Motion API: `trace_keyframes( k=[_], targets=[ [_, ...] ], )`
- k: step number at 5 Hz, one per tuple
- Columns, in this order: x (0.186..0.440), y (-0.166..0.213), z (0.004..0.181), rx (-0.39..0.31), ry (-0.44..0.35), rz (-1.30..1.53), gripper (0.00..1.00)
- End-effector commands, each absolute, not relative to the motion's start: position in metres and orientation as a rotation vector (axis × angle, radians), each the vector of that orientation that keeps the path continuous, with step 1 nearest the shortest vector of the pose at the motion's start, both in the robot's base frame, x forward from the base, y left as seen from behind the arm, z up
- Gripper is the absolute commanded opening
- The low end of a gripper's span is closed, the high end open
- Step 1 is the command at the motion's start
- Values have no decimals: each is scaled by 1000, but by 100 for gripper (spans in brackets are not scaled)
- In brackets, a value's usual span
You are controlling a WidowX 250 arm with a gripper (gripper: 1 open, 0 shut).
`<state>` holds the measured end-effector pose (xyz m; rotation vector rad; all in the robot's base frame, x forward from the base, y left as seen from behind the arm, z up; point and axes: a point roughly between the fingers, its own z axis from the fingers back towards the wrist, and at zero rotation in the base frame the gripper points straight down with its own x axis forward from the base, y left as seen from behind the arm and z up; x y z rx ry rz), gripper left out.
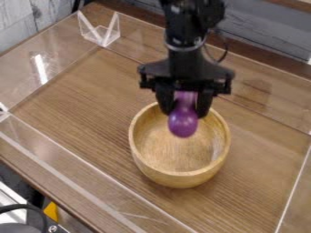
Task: Remove the purple eggplant from inside the brown bowl and put it on the table
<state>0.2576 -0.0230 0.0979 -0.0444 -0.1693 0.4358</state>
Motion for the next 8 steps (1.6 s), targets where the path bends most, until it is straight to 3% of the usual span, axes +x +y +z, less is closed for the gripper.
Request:
trace_keyframes(
  k=[1,5,8],
  targets=[
    [276,-13,124,-69,-265,460,0],
    [322,13,107,-28,-454,530,0],
    [336,18,99,13,-501,484,0]
  ],
)
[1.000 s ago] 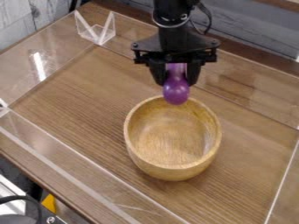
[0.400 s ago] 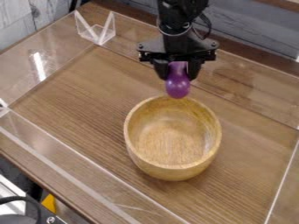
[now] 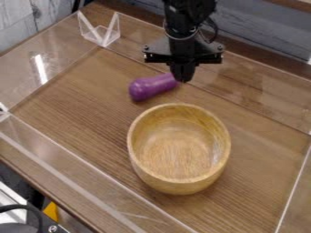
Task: Remove the purple eggplant from inside the brown bowl and put it on the table
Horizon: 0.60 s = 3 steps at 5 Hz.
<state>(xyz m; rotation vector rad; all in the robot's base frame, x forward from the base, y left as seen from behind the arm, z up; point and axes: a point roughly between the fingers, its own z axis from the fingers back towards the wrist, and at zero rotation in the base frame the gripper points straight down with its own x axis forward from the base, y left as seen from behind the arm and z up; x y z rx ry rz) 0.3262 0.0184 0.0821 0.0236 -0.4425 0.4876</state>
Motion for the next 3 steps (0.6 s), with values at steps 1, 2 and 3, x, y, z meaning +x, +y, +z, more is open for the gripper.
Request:
trace_keyframes(
  k=[1,2,3],
  targets=[
    [341,16,96,16,-511,476,0],
    [344,13,93,18,-516,470,0],
    [348,11,89,20,-520,469,0]
  ],
)
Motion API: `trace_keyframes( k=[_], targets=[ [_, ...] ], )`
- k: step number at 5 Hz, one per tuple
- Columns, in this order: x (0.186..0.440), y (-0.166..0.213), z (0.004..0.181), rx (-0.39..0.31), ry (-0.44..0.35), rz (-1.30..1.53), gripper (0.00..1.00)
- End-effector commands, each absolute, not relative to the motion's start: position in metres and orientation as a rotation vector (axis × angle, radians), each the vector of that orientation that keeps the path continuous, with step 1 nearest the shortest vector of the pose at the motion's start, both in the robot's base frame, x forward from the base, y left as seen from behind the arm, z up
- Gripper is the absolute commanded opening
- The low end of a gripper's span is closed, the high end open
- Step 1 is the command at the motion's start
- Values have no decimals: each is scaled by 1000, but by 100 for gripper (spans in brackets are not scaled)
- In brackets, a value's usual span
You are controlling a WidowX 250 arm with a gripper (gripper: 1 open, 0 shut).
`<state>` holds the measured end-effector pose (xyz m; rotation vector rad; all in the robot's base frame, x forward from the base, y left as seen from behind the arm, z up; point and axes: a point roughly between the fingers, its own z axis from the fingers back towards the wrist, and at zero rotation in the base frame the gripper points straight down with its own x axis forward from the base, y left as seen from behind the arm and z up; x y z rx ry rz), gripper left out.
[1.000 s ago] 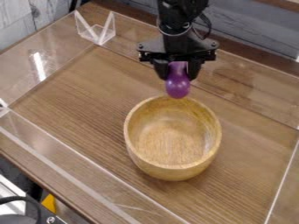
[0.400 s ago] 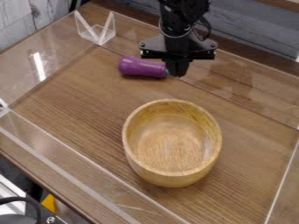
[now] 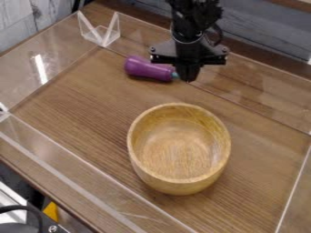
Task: Remove the purple eggplant from inside the brown bowl and put it on the table
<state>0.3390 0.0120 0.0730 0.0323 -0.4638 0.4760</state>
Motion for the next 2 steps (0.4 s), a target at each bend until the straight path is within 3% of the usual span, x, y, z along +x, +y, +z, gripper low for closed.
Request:
trace_keyframes(
  k=[1,2],
  targets=[
    [352,10,86,22,-525,468,0],
    [356,9,83,24,-528,469,0]
  ],
)
